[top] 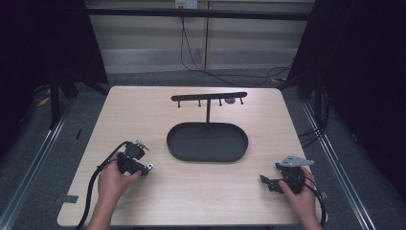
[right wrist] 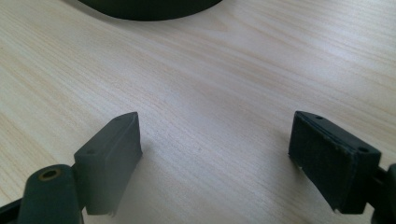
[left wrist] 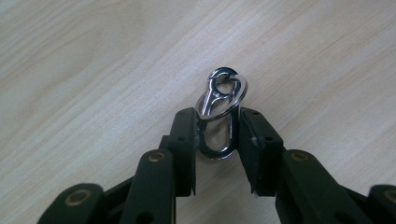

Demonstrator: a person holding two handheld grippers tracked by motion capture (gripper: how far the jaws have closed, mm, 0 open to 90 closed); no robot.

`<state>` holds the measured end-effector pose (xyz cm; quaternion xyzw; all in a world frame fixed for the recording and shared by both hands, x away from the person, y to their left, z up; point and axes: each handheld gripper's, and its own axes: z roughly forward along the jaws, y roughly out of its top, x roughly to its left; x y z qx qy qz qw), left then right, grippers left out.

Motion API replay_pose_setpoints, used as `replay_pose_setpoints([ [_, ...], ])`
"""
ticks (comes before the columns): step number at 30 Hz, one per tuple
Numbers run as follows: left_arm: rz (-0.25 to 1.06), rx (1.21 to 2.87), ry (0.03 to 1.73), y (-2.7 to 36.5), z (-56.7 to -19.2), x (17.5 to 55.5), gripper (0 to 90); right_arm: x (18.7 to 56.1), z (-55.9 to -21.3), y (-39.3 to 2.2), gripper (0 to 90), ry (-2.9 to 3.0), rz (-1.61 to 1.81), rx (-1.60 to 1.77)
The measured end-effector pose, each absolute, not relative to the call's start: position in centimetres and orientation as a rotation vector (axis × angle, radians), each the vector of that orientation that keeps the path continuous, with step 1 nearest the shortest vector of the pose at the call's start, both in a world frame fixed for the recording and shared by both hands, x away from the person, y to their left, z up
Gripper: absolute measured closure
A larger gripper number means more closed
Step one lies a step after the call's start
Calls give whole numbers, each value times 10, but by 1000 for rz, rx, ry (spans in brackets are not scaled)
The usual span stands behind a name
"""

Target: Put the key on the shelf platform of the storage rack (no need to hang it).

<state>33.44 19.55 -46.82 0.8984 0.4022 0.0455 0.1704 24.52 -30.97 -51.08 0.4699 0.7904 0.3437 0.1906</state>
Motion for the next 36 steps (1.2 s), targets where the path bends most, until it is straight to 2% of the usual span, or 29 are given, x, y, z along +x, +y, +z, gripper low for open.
replay_pose_setpoints([
  [36, 129, 2449, 1157, 200, -417, 344, 680, 245, -511, -310, 165, 2220, 964, 1325],
])
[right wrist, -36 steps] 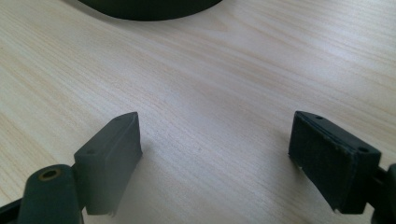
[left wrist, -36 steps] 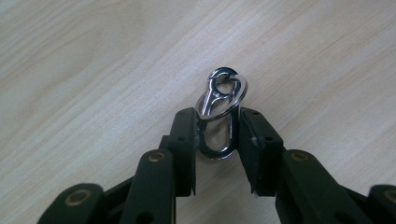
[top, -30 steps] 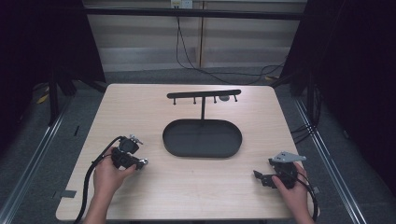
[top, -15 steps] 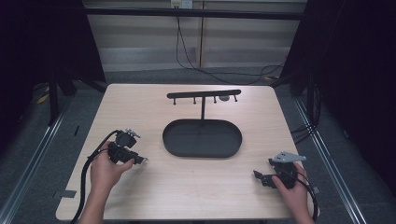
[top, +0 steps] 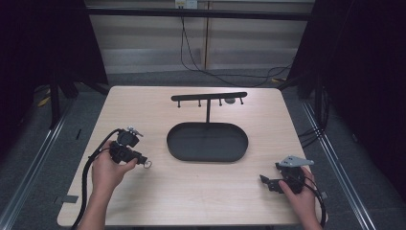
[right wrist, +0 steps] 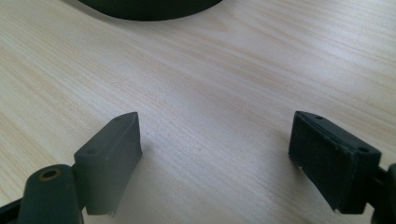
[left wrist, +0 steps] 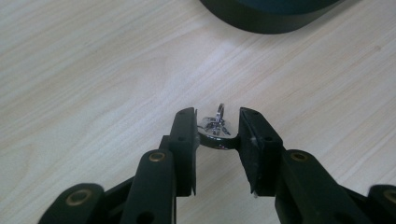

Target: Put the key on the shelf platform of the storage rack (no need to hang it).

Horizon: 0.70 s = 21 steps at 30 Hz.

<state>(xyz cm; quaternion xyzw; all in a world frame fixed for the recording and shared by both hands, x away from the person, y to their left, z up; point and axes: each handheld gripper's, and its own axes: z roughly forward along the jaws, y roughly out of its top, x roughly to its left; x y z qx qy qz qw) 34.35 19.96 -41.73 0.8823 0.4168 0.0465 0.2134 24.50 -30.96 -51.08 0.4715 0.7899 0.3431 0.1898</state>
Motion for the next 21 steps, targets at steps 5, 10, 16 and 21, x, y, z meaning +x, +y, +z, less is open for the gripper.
replay_pose_setpoints([
  [5, 123, 2455, 1154, 197, -411, 347, 680, 245, -511, -310, 164, 2220, 965, 1323],
  [10, 110, 2462, 1144, 193, -405, 351, 680, 245, -511, -310, 165, 2221, 966, 1317],
  [16, 117, 2460, 1138, 187, -399, 354, 680, 245, -511, -310, 165, 2221, 965, 1321],
  [21, 115, 2451, 1128, 179, -394, 359, 680, 245, -511, -310, 165, 2221, 965, 1318],
])
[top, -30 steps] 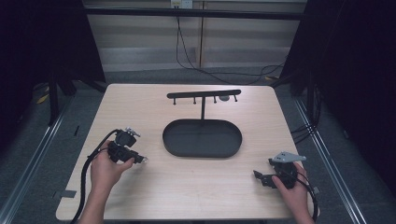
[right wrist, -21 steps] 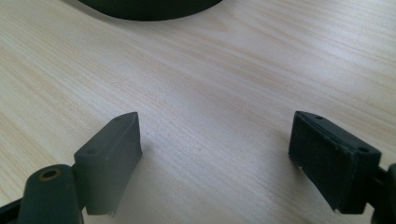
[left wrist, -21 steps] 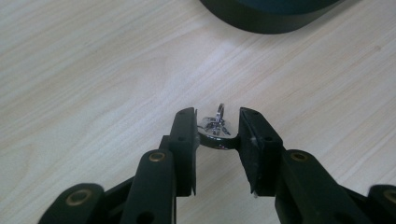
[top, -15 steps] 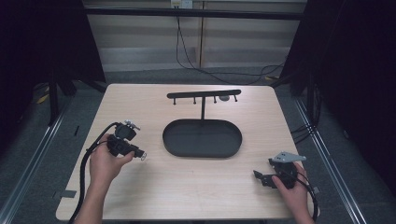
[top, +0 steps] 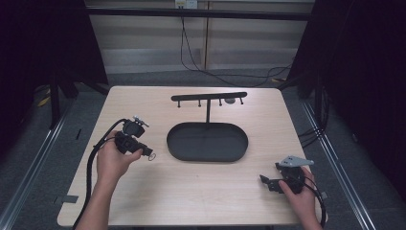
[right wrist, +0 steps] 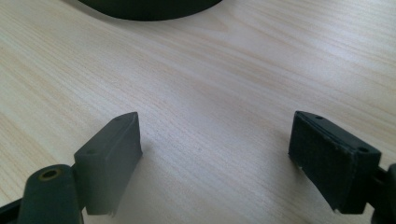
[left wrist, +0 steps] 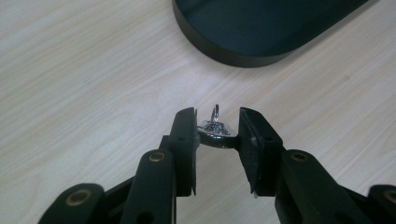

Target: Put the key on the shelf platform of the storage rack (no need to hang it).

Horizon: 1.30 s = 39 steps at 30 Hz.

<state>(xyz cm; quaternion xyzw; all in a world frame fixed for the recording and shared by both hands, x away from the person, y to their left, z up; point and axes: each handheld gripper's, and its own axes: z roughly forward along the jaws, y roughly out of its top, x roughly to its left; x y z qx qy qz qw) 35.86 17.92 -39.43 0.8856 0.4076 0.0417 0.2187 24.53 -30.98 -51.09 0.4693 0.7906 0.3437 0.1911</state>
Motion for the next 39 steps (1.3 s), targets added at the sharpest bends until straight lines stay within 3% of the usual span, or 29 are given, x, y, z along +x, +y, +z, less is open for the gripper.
replay_pose_setpoints([
  [39, 131, 2445, 1011, 117, -364, 379, 680, 245, -511, -310, 164, 2221, 965, 1324],
])
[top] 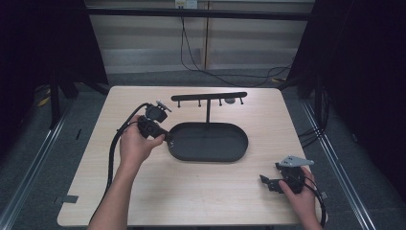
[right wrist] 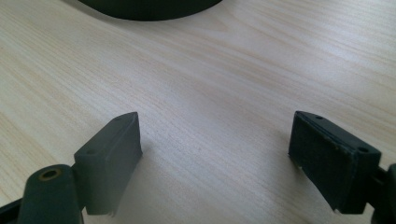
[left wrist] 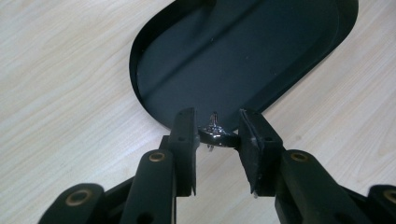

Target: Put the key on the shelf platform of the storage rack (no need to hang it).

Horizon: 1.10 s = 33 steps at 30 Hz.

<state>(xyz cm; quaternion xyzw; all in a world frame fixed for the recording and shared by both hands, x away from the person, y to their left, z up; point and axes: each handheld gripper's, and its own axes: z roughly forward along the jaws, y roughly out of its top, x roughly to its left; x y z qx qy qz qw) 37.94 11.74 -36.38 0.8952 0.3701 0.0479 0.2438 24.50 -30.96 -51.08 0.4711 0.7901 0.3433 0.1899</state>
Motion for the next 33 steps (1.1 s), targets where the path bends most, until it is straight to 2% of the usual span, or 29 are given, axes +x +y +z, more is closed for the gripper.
replay_pose_setpoints([
  [11, 140, 2456, 990, 94, -371, 387, 680, 245, -511, -310, 165, 2221, 965, 1323],
  [33, 139, 2471, 981, 52, -409, 398, 681, 245, -511, -309, 165, 2227, 970, 1313],
])
